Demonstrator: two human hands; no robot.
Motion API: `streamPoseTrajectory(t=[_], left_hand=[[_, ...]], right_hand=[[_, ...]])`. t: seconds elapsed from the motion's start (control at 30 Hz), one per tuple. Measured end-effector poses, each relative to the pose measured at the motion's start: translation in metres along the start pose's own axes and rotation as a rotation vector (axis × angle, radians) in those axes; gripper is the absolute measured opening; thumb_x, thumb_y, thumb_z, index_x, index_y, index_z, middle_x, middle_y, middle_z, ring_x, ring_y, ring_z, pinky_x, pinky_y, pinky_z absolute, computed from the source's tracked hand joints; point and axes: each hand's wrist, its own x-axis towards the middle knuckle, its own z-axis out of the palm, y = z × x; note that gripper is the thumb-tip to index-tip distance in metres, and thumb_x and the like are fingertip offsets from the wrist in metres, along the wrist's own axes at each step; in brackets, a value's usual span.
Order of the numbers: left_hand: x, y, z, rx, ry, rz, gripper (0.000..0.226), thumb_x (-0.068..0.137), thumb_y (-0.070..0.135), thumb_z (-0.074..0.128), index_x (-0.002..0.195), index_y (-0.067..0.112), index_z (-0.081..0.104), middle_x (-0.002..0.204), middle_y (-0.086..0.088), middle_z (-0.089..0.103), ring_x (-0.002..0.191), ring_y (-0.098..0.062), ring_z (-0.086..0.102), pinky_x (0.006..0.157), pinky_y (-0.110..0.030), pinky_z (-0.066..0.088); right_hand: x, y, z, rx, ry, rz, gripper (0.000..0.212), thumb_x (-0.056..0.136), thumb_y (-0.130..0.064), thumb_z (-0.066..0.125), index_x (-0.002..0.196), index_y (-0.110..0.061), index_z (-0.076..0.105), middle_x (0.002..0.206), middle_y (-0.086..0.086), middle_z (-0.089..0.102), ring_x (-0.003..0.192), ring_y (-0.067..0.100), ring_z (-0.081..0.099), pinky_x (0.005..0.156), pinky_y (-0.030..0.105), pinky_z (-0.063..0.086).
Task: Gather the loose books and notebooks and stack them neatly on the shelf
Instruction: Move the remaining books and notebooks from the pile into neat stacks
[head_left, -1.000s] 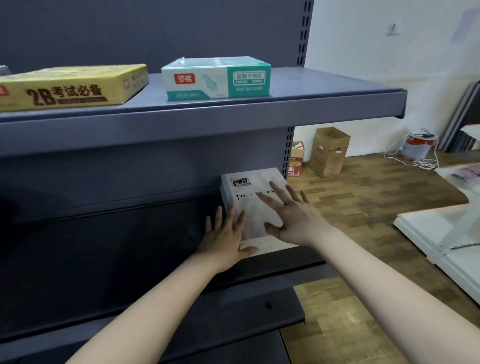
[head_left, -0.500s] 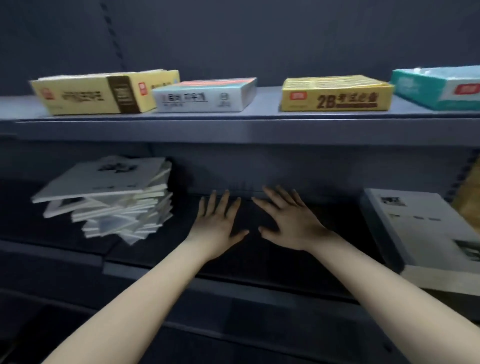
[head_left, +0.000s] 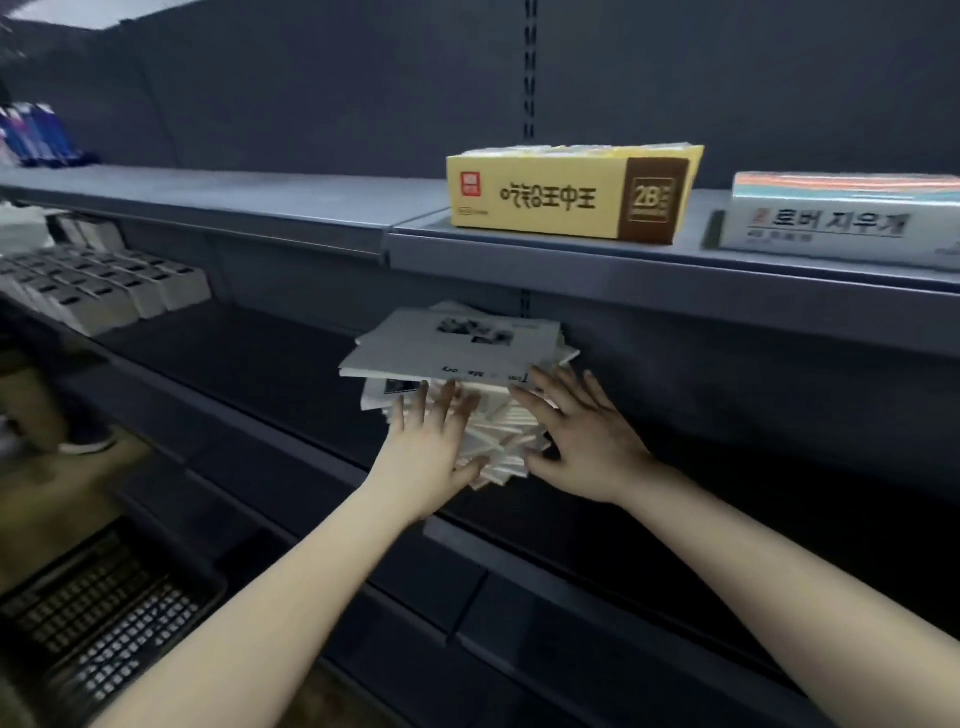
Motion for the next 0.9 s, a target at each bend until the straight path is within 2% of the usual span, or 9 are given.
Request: streamPoseTrajectory(t=[0.07,0.13,0.27,0.37,0.53,0.67,0.77,0.9], left_hand=[[-0.002,-0.021,0.004,-0.011,0.011,-0.005,0.075,0.079,0.057,0.035,0.131,0.006,0.052,0.131,-0.022,0.054,0.116,-0.048,0.052,0.091,-0.061,0.042],[-0.003,-0.041,0.005,-0.007,0.030,-0.016,0.072,0.081,0.056,0.038,0.134,0.008,0.048,0.136,-0.020,0.050,0.122,-0.046,0.048,0.096,-0.060,0.039],[-0.006,-0.078,0.009,0.023,0.047,-0.053,0.074,0.084,0.056,0.039,0.142,0.010,0.037,0.149,-0.015,0.035,0.137,-0.041,0.028,0.109,-0.056,0.022],[-0.009,-0.100,0.014,0.029,0.024,-0.053,0.074,0.084,0.056,0.036,0.140,0.008,0.040,0.147,-0.015,0.038,0.136,-0.042,0.031,0.107,-0.058,0.025],[0.002,-0.118,0.020,0.021,0.071,-0.027,0.072,0.090,0.051,0.048,0.146,0.010,0.029,0.151,-0.013,0.029,0.140,-0.040,0.020,0.111,-0.055,0.017],[0.017,-0.115,0.017,-0.066,0.118,0.010,0.076,0.084,0.049,0.054,0.147,0.013,0.030,0.149,-0.016,0.033,0.135,-0.044,0.030,0.107,-0.059,0.023],[0.025,-0.108,0.016,-0.092,0.131,0.078,0.077,0.083,0.047,0.057,0.149,0.021,0.027,0.149,-0.011,0.034,0.136,-0.041,0.029,0.108,-0.056,0.023],[0.029,-0.105,0.017,-0.173,0.211,0.242,0.060,0.077,0.027,0.065,0.134,0.014,0.051,0.133,-0.008,0.056,0.124,-0.032,0.050,0.103,-0.050,0.035]], right_hand=[[0.021,-0.017,0.001,0.003,-0.006,-0.010,0.070,0.091,-0.057,0.031,0.151,-0.029,0.008,0.159,-0.001,-0.004,0.146,0.019,-0.008,0.115,0.036,-0.011],[0.041,-0.035,0.001,0.010,0.001,-0.021,0.067,0.093,-0.056,0.027,0.151,-0.028,0.007,0.159,0.001,-0.005,0.146,0.020,-0.007,0.115,0.035,-0.010],[0.077,-0.068,0.008,0.040,-0.002,0.021,0.066,0.096,-0.056,0.026,0.151,-0.026,0.005,0.159,0.001,-0.008,0.146,0.020,-0.009,0.115,0.037,-0.009],[0.098,-0.080,0.019,0.025,-0.054,0.113,0.068,0.095,-0.057,0.023,0.151,-0.025,0.001,0.158,0.002,-0.011,0.145,0.025,-0.011,0.116,0.043,-0.008],[0.105,-0.080,0.033,-0.151,-0.060,0.163,0.067,0.096,-0.056,0.020,0.151,-0.022,0.004,0.158,0.004,0.008,0.144,0.031,0.006,0.117,0.045,0.006],[0.104,-0.082,0.029,-0.190,-0.047,0.180,0.068,0.095,-0.050,0.031,0.151,-0.021,0.004,0.149,0.004,0.023,0.135,0.031,0.023,0.112,0.044,0.018],[0.099,-0.081,0.025,-0.193,-0.046,0.223,0.067,0.095,-0.044,0.038,0.150,-0.020,0.009,0.142,0.006,0.028,0.125,0.032,0.032,0.106,0.044,0.028],[0.092,-0.077,0.011,-0.178,-0.058,0.310,0.051,0.094,-0.045,0.043,0.137,-0.019,0.034,0.137,0.009,0.030,0.116,0.033,0.042,0.086,0.040,0.045]])
